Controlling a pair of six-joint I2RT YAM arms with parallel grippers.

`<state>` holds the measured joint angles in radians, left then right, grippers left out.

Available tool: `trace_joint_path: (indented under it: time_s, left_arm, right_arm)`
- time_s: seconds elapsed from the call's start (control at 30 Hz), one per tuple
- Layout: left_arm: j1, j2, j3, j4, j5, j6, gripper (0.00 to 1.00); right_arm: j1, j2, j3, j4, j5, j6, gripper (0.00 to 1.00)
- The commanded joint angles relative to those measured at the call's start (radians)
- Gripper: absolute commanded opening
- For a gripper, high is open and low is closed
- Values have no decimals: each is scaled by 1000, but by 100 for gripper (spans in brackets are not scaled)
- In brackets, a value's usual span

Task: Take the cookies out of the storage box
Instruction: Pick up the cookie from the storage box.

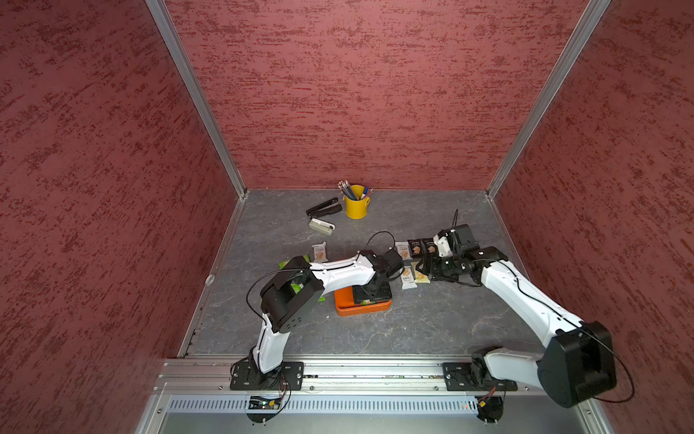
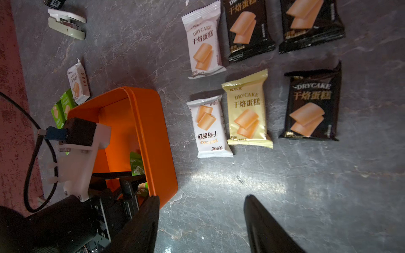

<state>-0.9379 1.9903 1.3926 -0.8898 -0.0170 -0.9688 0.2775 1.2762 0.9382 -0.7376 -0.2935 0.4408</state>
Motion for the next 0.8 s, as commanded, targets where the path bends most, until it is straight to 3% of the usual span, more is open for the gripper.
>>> trace_joint_path:
  time_s: [0.0, 0.27, 0.6, 0.77]
  left_arm:
    - [1, 26, 29, -25, -6, 24, 79]
    - [15, 56, 6, 3, -6, 44, 70]
    - [44, 31, -27, 39, -21, 52, 42]
    - [65, 28, -20, 44, -24, 60, 41]
  right_arm:
    - [-9, -17, -9, -12, 30, -16, 66]
    - [-14, -5, -12, -10, 28, -14, 66]
    - [-15, 10, 3, -14, 28, -13, 66]
    - [-15, 18, 18, -17, 30, -13, 66]
